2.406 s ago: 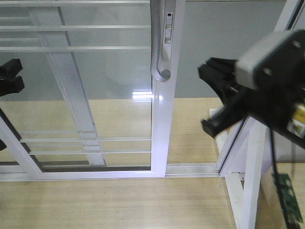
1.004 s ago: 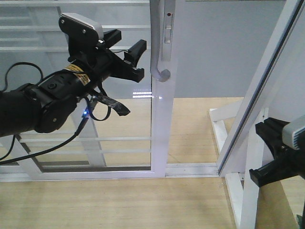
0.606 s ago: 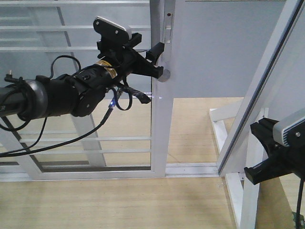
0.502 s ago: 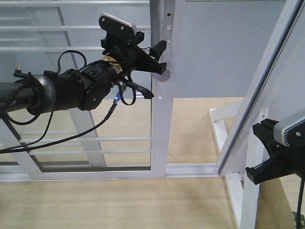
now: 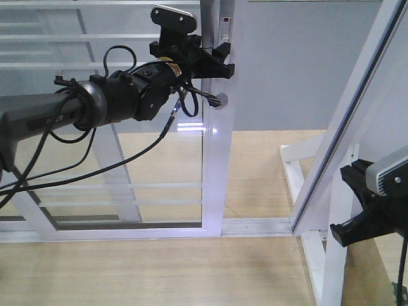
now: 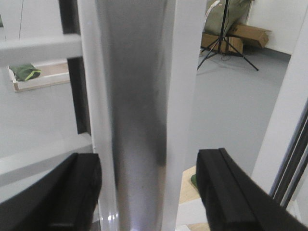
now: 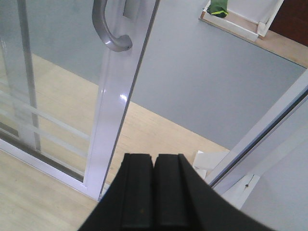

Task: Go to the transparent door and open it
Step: 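Pull the handle with the left gripper, sliding the panel further open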

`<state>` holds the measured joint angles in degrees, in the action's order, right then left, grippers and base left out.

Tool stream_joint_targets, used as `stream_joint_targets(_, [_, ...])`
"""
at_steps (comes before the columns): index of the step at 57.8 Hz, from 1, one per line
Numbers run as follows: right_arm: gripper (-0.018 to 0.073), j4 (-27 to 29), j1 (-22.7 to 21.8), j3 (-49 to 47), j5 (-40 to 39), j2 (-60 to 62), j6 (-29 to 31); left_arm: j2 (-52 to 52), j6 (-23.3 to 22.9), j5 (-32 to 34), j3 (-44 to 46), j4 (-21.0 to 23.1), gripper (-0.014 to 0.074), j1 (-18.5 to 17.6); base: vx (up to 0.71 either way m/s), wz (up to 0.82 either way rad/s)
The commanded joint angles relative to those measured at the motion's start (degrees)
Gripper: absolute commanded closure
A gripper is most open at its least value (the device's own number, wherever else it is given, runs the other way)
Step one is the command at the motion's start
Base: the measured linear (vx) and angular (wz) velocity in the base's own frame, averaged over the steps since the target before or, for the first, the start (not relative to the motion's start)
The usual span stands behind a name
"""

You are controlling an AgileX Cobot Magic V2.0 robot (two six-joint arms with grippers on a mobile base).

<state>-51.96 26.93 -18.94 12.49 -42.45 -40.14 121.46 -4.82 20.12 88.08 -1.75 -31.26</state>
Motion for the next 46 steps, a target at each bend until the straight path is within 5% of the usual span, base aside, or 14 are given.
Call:
stream_joint_targets(1, [0.0561, -1.66, -0.27, -1.72, -2.02, -0.09, -0.14, -2.30, 0.42, 3.12, 3.77, 0.61, 0.0055, 0.04, 0.00, 0.00])
stream_joint_targets(14, [0.0561, -1.66, -0.27, -1.72, -2.02, -0.09, -0.39, -1.40, 0.87, 0.17, 5.85, 1.75, 0.0106, 1.56, 0.00, 0.00])
stream_joint_targets(32, [0.0561, -1.62, -0.27, -1.72, -2.02, -0.09, -0.64, -1.75, 1.01, -1.27, 5.85, 1.75, 0.0596, 1.51, 0.00, 0.00])
stream_joint_targets(46, [0.0561, -1.65, -0.27, -1.72, -1.57, -0.09, -1.19, -4.48, 4.24, -7.71, 5.85, 1.75, 0.0603, 1.68, 0.00, 0.00])
